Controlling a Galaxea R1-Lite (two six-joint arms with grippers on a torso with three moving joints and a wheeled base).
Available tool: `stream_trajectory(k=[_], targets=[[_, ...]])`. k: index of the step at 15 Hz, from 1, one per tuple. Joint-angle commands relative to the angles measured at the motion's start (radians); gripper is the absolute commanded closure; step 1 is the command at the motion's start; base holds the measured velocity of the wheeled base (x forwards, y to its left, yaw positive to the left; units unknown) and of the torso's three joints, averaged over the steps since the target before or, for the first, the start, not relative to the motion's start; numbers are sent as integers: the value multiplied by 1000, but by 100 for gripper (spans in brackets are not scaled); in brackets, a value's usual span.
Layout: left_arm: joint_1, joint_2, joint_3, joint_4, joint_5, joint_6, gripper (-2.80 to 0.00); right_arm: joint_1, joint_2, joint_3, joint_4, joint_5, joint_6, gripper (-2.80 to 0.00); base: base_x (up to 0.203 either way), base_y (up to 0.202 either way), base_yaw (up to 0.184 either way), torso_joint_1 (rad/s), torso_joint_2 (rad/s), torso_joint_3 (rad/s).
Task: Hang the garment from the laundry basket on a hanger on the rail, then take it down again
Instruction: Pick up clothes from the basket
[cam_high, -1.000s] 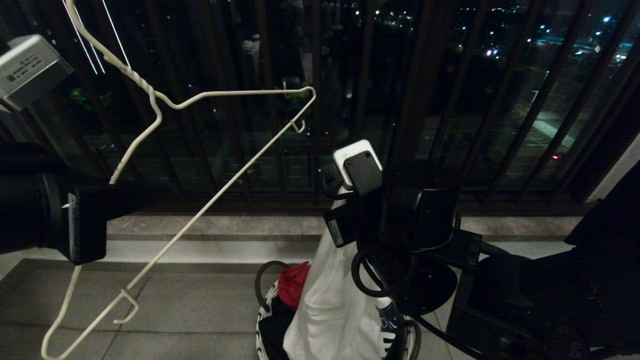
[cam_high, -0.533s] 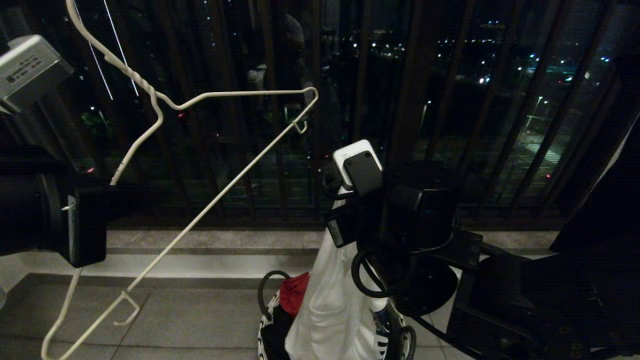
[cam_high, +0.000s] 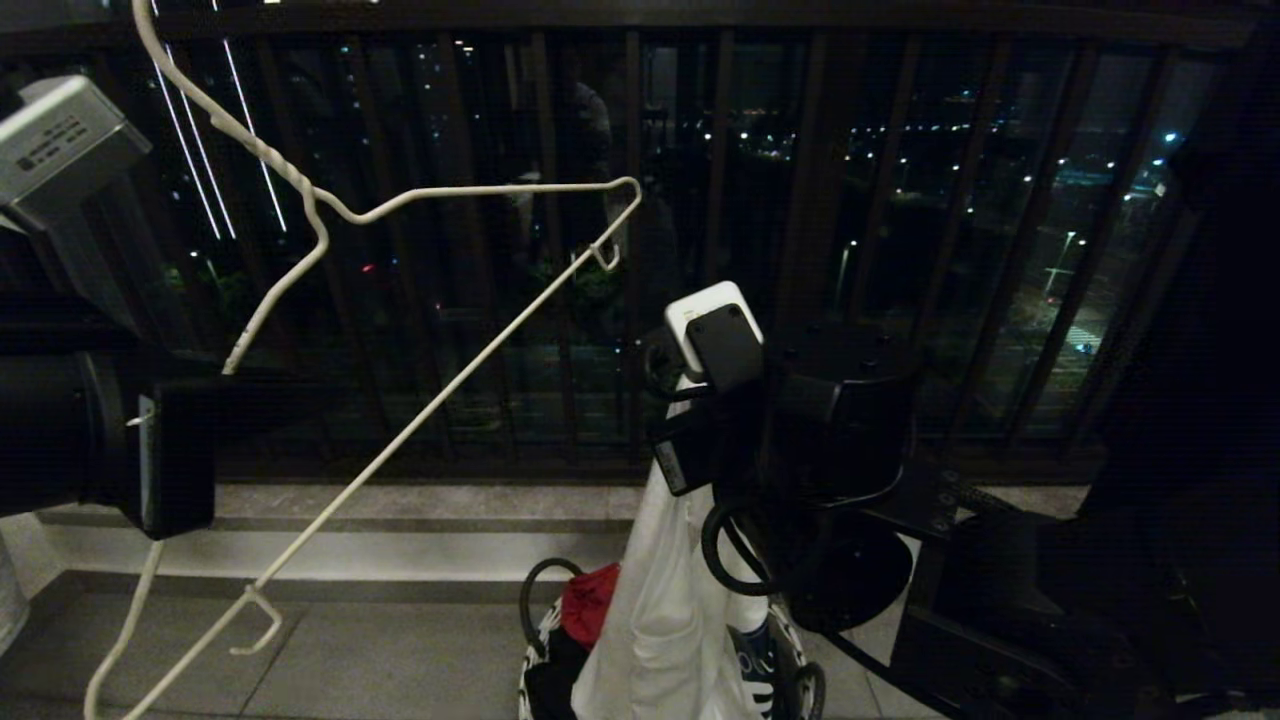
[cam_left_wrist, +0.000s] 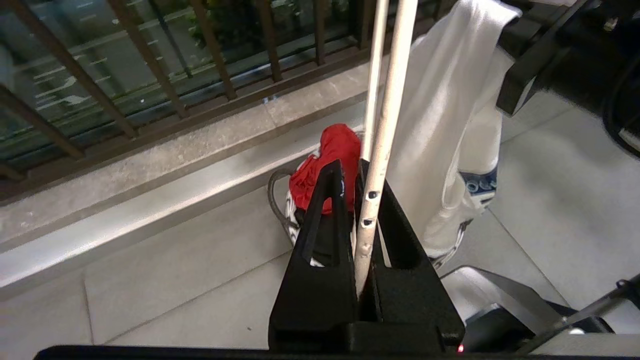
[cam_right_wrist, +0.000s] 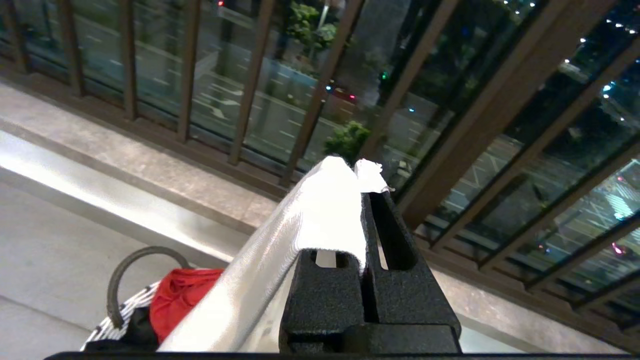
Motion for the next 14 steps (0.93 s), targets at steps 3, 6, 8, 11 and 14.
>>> stream_trajectory(k=[3, 6, 8, 11, 14], targets=[[0, -12, 23, 7, -2, 28, 0, -10, 9, -2, -5, -3, -2, 0, 0, 0, 0, 3, 22, 52], [-1, -16, 7, 144, 0, 71, 0, -42, 11, -16, -5, 10, 0, 0, 0, 0, 0, 0, 0, 0], [-1, -36, -43, 311, -1, 129, 0, -68, 16, -29, -4, 32, 2, 0, 0, 0, 0, 0, 0, 0], [0, -66, -51, 347, 35, 148, 0, -90, 31, -76, 15, 39, 45, 0, 0, 0, 0, 0, 0, 0], [0, -49, -44, 393, 50, 183, 0, -95, 47, -151, 155, 52, 48, 0, 0, 0, 0, 0, 0, 0]])
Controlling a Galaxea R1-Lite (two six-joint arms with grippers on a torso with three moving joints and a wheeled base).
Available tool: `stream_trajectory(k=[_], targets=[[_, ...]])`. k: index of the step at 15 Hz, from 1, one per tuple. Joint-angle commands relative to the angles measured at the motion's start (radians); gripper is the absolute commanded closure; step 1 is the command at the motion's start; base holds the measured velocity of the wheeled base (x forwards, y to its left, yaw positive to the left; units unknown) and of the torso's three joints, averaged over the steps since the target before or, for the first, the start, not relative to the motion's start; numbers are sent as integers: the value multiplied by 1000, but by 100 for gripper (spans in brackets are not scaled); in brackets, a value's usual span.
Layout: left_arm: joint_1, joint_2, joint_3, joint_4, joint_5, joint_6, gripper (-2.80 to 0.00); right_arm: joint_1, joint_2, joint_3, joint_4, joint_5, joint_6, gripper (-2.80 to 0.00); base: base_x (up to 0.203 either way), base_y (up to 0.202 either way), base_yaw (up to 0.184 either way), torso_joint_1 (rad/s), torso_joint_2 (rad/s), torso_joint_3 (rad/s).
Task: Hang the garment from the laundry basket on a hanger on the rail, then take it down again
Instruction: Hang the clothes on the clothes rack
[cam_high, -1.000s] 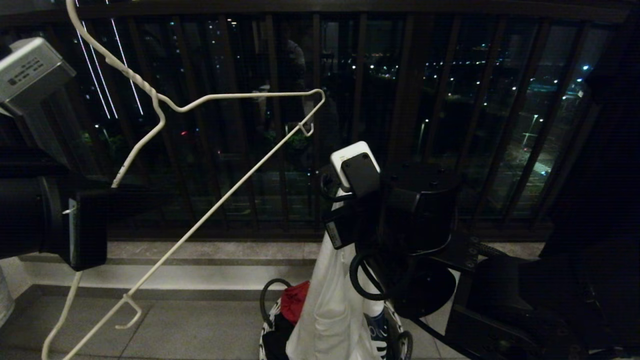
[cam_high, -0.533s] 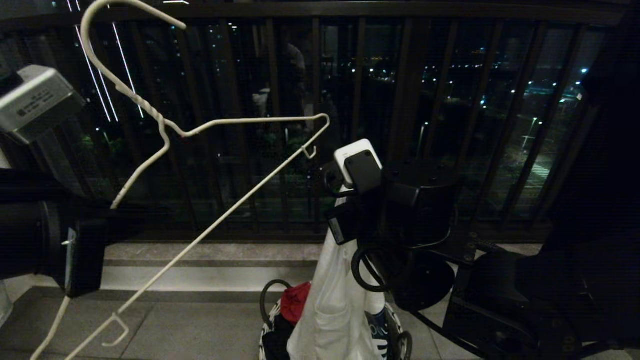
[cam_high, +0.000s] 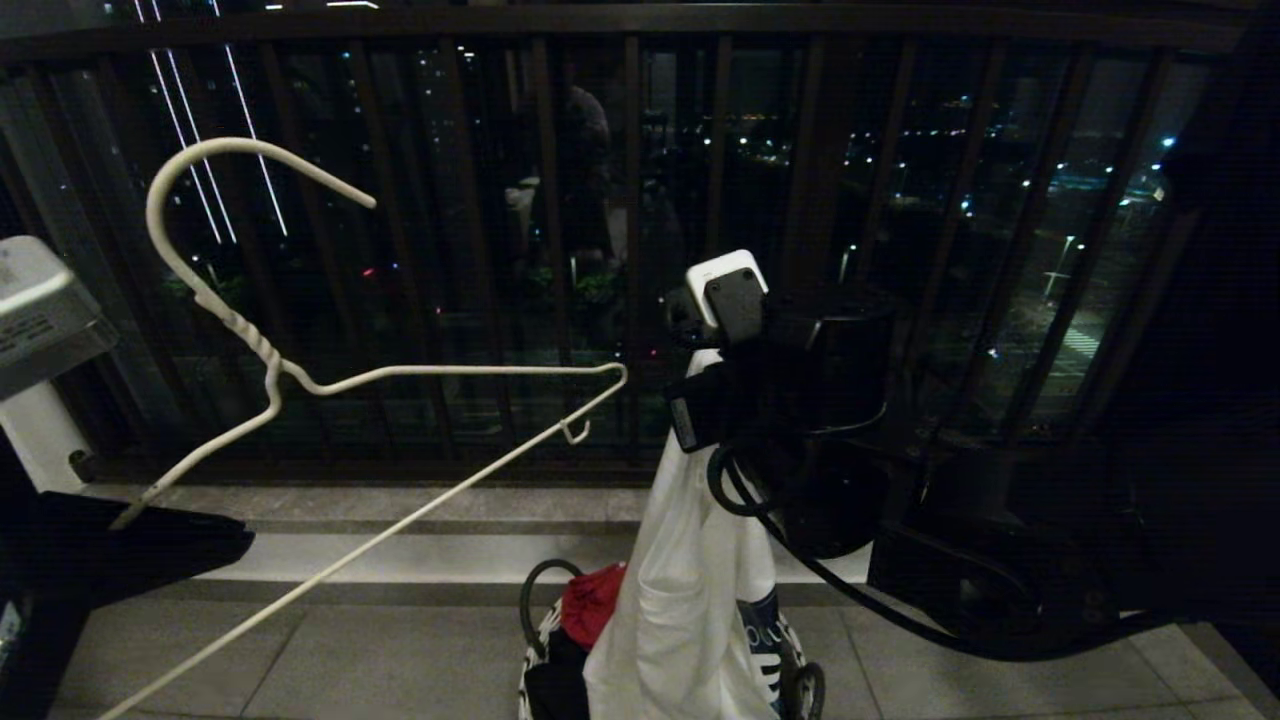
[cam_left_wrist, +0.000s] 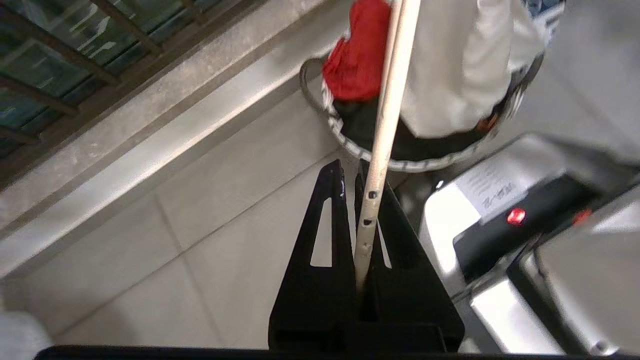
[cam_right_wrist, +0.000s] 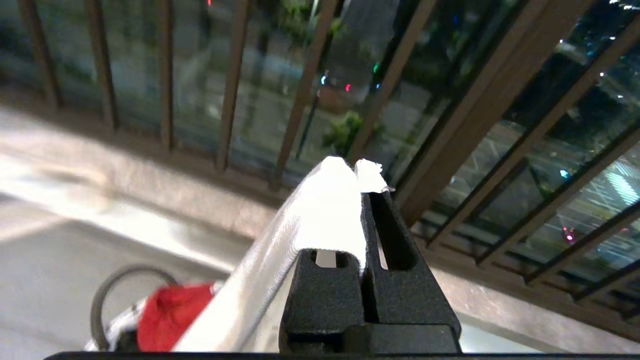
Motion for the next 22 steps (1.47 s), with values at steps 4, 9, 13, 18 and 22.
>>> stream_trajectory(k=[4, 9, 13, 18, 22], targets=[[0, 14, 18, 7, 4, 11, 0, -10, 16, -209, 260, 14, 32, 0, 0, 0, 0, 0, 0, 0], [-2, 22, 34, 2, 6, 38, 0, -12, 69, -476, 528, 16, 83, 0, 0, 0, 0, 0, 0, 0], [-6, 19, 32, -1, 0, 43, 0, -19, 114, -590, 651, 37, 122, 0, 0, 0, 0, 0, 0, 0], [-37, 2, 34, -5, 0, 38, 0, -60, 166, -691, 709, 54, 150, 0, 0, 0, 0, 0, 0, 0], [-45, 17, 49, -20, -42, 37, 0, -63, 166, -691, 711, 54, 150, 0, 0, 0, 0, 0, 0, 0]])
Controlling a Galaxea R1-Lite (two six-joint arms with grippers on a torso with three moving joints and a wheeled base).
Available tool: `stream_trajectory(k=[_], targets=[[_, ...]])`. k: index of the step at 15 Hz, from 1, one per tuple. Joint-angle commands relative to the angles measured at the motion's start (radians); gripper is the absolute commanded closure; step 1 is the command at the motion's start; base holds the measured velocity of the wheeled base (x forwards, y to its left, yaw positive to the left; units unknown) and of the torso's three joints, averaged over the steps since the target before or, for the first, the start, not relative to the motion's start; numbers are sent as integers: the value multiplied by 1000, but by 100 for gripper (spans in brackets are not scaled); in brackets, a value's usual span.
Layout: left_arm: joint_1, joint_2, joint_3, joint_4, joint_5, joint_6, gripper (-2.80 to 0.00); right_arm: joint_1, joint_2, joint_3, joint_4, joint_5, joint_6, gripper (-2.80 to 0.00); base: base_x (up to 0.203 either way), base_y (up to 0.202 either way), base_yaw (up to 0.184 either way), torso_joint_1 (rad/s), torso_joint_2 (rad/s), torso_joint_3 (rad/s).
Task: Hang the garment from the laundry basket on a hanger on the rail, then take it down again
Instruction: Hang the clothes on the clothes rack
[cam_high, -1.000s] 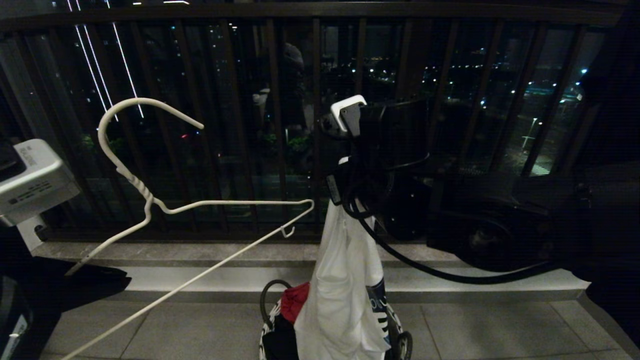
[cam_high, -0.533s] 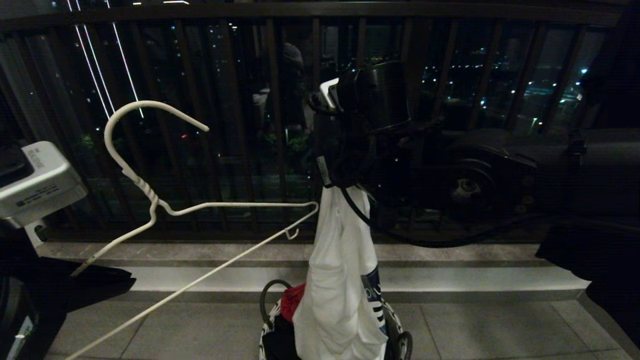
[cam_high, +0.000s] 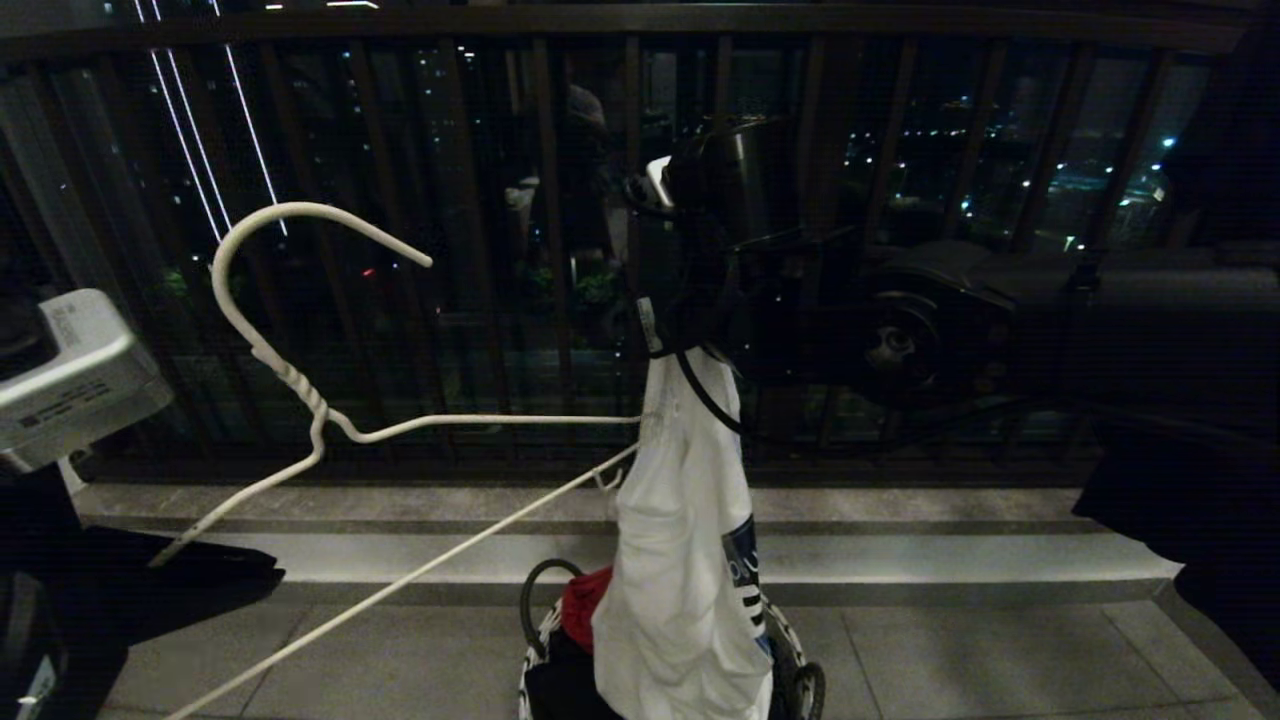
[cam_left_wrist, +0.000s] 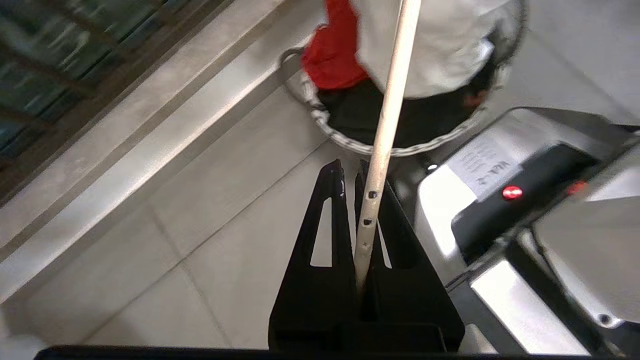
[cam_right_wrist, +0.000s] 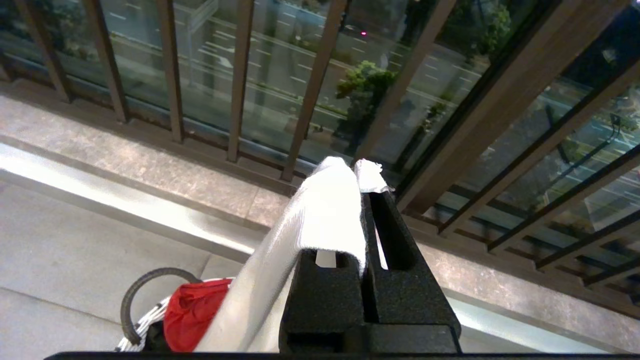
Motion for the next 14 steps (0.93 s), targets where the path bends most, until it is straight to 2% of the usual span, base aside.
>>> stream_trajectory(k=[1, 6, 11, 14], targets=[[-3, 19, 5, -10, -7, -5, 0, -2, 2, -1, 0, -4, 1, 0, 0, 0, 0, 0, 0, 0], [-2, 88, 38, -94, -3, -42, 0, 3, -17, 9, 11, -5, 2, 0, 0, 0, 0, 0, 0, 0], [-2, 127, 53, -187, 10, -87, 0, 29, -35, 9, 49, -5, 37, 0, 0, 0, 0, 0, 0, 0], [-4, 168, 59, -251, 67, -133, 0, 46, -32, 4, 51, -5, 38, 0, 0, 0, 0, 0, 0, 0]])
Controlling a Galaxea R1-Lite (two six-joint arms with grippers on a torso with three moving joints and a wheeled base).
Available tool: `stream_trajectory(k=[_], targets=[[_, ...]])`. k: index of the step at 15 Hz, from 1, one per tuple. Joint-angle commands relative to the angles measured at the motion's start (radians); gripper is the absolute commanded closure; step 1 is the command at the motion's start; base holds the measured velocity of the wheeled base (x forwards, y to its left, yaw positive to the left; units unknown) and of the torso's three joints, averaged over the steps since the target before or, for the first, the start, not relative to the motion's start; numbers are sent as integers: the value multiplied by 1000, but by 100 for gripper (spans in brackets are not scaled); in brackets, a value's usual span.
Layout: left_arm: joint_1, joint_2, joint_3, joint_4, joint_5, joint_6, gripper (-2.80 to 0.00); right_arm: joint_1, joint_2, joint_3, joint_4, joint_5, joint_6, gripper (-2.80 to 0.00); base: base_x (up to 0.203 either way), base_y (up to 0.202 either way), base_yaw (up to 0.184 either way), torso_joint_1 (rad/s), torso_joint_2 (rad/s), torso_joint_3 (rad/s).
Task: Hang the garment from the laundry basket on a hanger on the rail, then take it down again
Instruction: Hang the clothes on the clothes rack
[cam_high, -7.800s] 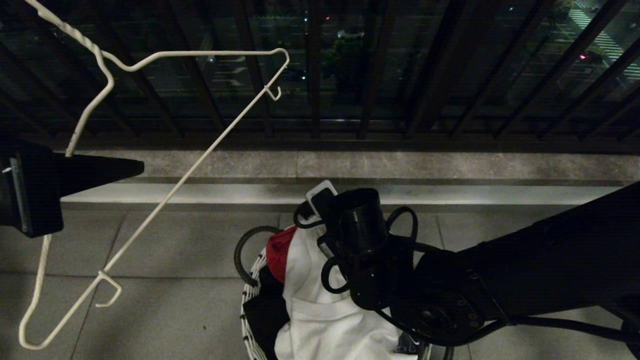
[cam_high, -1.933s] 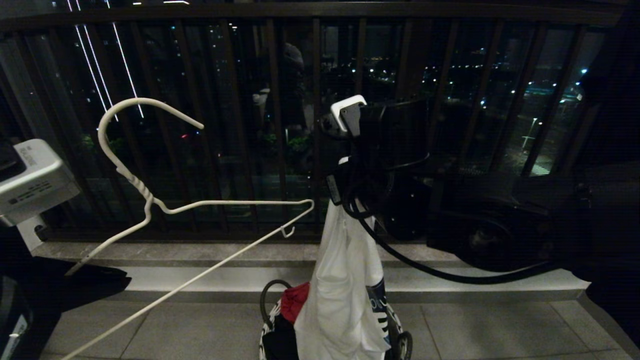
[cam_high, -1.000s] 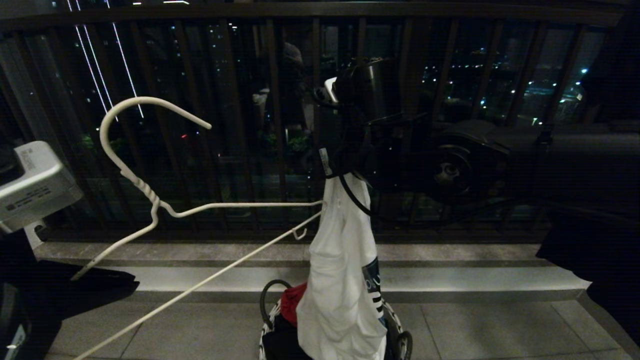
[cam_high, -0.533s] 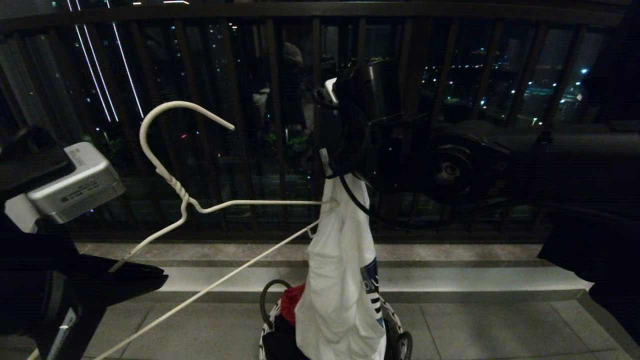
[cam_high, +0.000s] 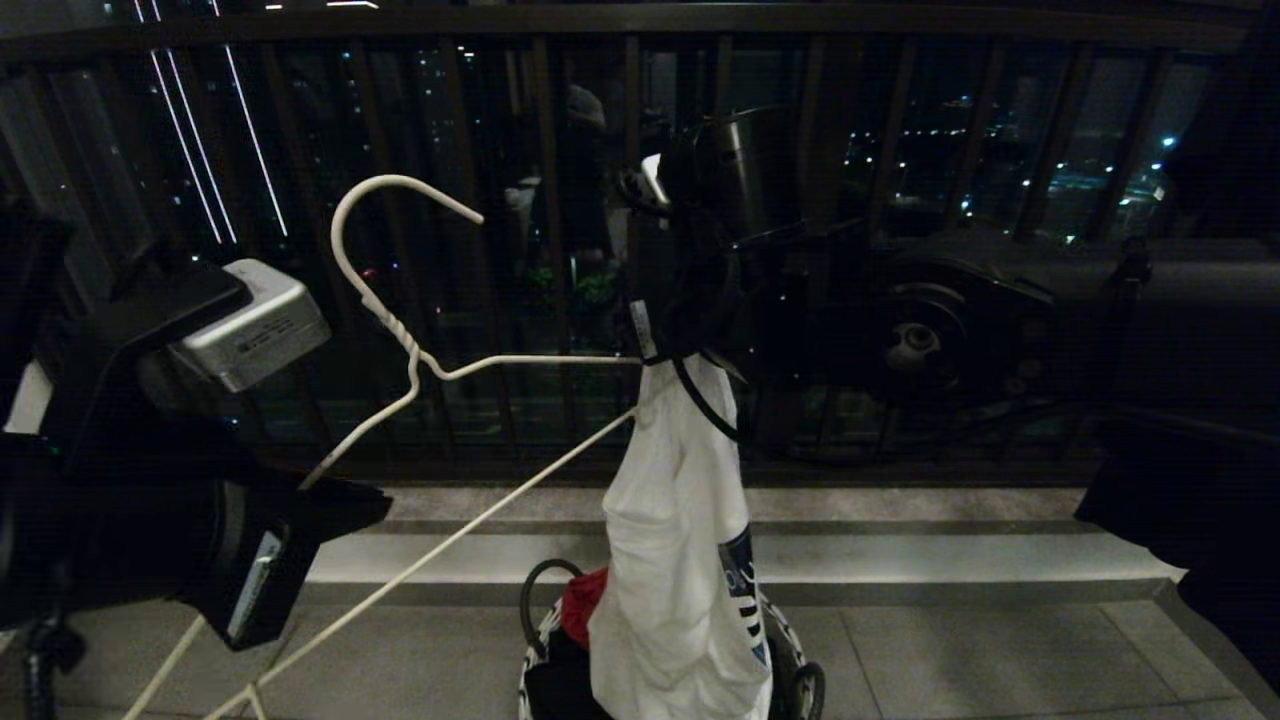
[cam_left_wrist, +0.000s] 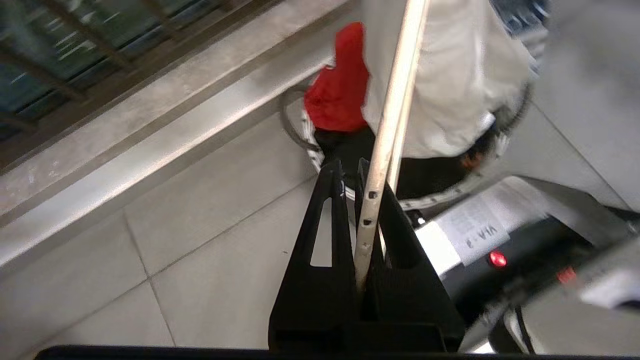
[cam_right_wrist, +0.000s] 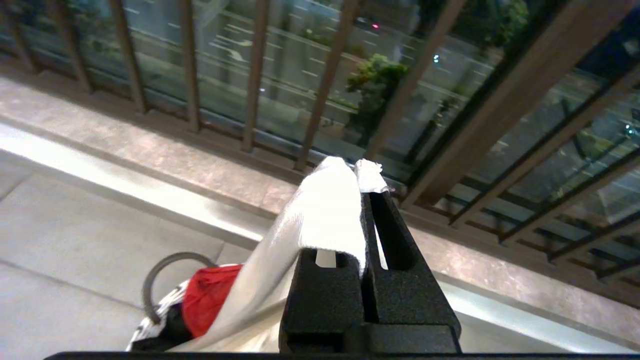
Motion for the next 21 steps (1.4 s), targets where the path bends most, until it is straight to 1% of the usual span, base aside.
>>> stream_trajectory(k=[1, 4, 6, 7, 8, 10, 13, 17, 20, 21], targets=[[-3, 49, 3, -4, 38, -8, 0, 13, 0, -6, -2, -3, 0, 0, 0, 0, 0, 0, 0, 0], [-50, 92, 2, -4, 152, -49, 0, 25, 3, -9, -9, -2, 0, 0, 0, 0, 0, 0, 0, 0], [-64, 132, 2, -4, 273, -75, 0, 26, 3, -7, -10, -2, 4, 0, 0, 0, 0, 0, 0, 0], [-70, 140, 0, -5, 303, -94, 0, 26, 3, -7, -9, -2, 18, 0, 0, 0, 0, 0, 0, 0], [-84, 144, -1, -10, 308, -98, 0, 26, 3, -7, -6, 0, 28, 0, 0, 0, 0, 0, 0, 0], [-106, 165, 10, -98, 313, -122, 0, 34, 5, -4, -8, 1, 31, 0, 0, 0, 0, 0, 0, 0], [-111, 201, 32, -220, 328, -145, 0, 61, 10, -6, -8, 1, 31, 0, 0, 0, 0, 0, 0, 0], [-127, 247, 48, -327, 331, -182, 0, 97, 10, -27, -11, 10, 31, 0, 0, 0, 0, 0, 0, 0], [-145, 258, 86, -451, 323, -190, 0, 99, 4, -30, -43, 49, 44, 0, 0, 0, 0, 0, 0, 0], [-146, 265, 98, -488, 305, -199, 0, 98, -2, -28, -54, 78, 85, 0, 0, 0, 0, 0, 0, 0]])
